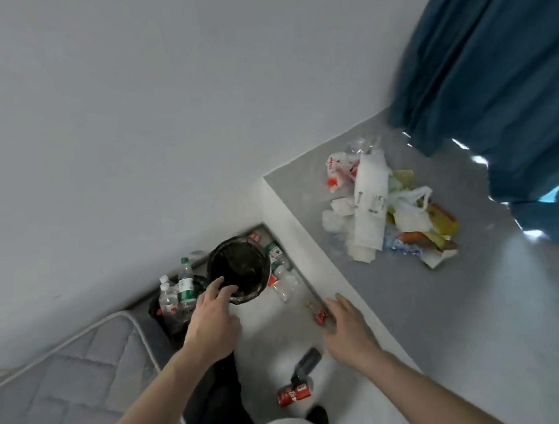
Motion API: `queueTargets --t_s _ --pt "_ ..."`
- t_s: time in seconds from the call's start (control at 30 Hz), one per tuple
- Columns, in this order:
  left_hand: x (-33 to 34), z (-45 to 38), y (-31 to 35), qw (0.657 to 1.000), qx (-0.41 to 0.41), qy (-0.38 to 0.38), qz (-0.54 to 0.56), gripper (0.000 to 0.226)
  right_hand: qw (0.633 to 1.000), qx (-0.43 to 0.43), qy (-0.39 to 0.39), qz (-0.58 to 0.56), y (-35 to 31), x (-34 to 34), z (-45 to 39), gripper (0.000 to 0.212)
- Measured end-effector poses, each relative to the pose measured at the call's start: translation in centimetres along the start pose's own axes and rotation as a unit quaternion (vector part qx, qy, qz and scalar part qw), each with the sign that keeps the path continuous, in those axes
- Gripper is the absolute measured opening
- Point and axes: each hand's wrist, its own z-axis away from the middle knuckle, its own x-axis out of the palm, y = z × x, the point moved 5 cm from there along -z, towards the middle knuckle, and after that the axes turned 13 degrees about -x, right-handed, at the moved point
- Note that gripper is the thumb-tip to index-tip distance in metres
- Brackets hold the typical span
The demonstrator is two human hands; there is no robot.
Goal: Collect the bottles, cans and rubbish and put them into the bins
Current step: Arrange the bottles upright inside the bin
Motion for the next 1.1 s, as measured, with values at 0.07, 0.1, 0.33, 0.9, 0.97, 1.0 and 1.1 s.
queueTargets --t_s 0.07,0.1,0.33,0.9,0.97,1.0,1.1 --pt "0.9 2.7 3.7 0.999 0.037 -0.008 -0.020 0.065 0.999 0.012 0.028 -0.014 2.5 -1.9 3.6 0.066" --pt "1.3 3.7 5.4 0.998 0.052 -0.011 -0.031 0.065 0.999 0.020 0.039 -0.019 3.6 -2.7 5.1 0.067" --pt "2.8 7.5 12.5 0.988 0.118 -0.037 -0.090 0.064 0.990 0.074 0.109 -0.051 8.8 -5.9 12.5 0.065" --pt "7.7 6.9 9.0 0.945 0.170 -0.136 -0.244 0.063 0.947 0.265 0.115 -0.144 12.8 4.1 24.8 0.067" --pt "8.6 7.6 8.7 0.938 0.175 -0.147 -0.260 0.062 0.944 0.273 0.108 -0.150 13.1 5.2 26.1 0.067" --pt "9.1 8.1 8.7 0.935 0.181 -0.149 -0.268 0.062 0.944 0.273 0.106 -0.153 13.2 5.7 26.7 0.067" --pt "10.7 9.4 9.2 0.932 0.183 -0.152 -0.273 0.061 0.945 0.268 0.093 -0.163 14.0 6.3 28.3 0.067"
